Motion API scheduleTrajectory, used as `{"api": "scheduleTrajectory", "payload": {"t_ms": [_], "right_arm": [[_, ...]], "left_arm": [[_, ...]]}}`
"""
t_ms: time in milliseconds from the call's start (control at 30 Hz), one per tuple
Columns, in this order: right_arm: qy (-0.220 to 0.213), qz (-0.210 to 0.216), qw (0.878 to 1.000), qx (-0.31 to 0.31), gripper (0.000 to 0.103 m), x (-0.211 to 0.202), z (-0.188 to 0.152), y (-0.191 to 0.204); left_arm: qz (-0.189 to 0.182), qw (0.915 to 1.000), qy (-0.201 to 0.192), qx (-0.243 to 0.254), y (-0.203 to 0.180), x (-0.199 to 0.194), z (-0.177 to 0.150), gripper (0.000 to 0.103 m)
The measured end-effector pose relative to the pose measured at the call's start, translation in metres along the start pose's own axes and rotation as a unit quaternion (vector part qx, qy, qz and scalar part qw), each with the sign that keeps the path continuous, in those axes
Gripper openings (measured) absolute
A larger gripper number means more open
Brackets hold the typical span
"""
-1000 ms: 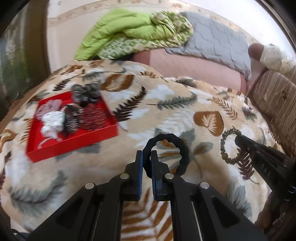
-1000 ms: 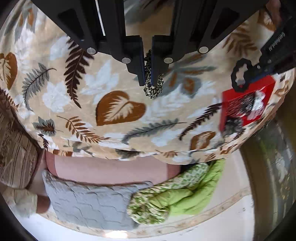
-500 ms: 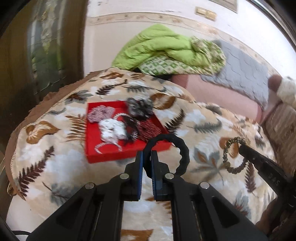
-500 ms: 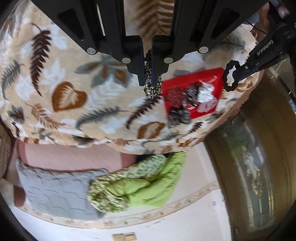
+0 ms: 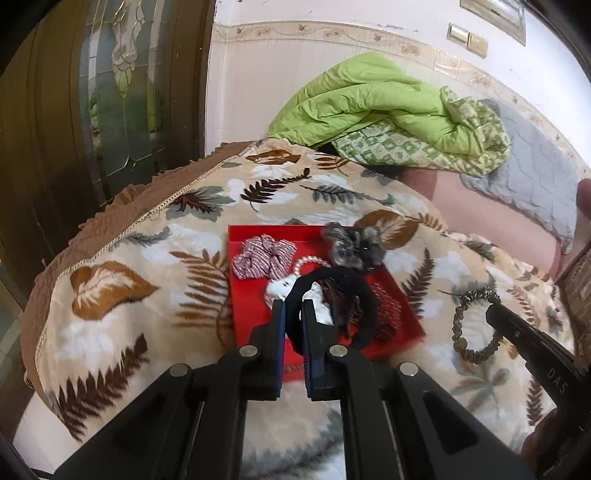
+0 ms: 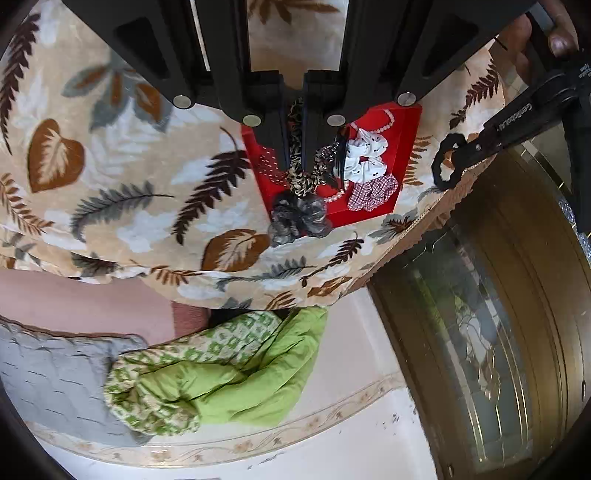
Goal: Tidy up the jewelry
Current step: 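Carry the hair tie and leopard bracelet over the red tray with both tools, then open both tools to drop the hair tie and leopard bracelet into the tray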
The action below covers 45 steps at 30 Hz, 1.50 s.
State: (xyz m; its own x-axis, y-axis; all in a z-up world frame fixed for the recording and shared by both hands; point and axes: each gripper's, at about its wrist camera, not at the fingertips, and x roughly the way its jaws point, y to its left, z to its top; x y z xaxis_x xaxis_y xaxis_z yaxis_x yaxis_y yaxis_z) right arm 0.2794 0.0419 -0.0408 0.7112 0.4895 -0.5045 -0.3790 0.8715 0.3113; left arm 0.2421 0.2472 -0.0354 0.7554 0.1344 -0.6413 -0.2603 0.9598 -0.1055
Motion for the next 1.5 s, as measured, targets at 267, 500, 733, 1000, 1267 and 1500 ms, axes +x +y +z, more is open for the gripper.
{"api": "scheduleTrajectory", "payload": {"t_ms": [267,500,733,1000,1267,1500], "right_arm": [[0.019,0.01,1.0,-0.008,0.006,0.046,-0.003,0.007],[0.042,0.023,0.999,0.009,0.006,0.086,-0.007,-0.004],[0.06,0.038,0.997,0.02,0.006,0.11,-0.014,-0.008],[0.076,0.034,0.996,0.023,0.007,0.121,-0.022,-0.014],[0.081,0.023,0.996,0.017,0.007,0.127,-0.023,-0.014],[0.086,0.021,0.996,0.015,0.007,0.133,-0.024,-0.012]], "left_arm": [[0.016,0.9996,0.019,-0.013,0.018,0.049,0.001,0.008],[0.02,0.9982,0.054,-0.018,0.033,0.08,-0.013,0.008],[0.047,0.9962,0.072,0.01,0.026,0.093,-0.019,0.008],[0.063,0.993,0.094,0.034,0.02,0.104,-0.026,0.008],[0.059,0.9922,0.099,0.046,0.016,0.103,-0.029,0.008],[0.051,0.9903,0.115,0.058,0.012,0.107,-0.036,0.008]]}}
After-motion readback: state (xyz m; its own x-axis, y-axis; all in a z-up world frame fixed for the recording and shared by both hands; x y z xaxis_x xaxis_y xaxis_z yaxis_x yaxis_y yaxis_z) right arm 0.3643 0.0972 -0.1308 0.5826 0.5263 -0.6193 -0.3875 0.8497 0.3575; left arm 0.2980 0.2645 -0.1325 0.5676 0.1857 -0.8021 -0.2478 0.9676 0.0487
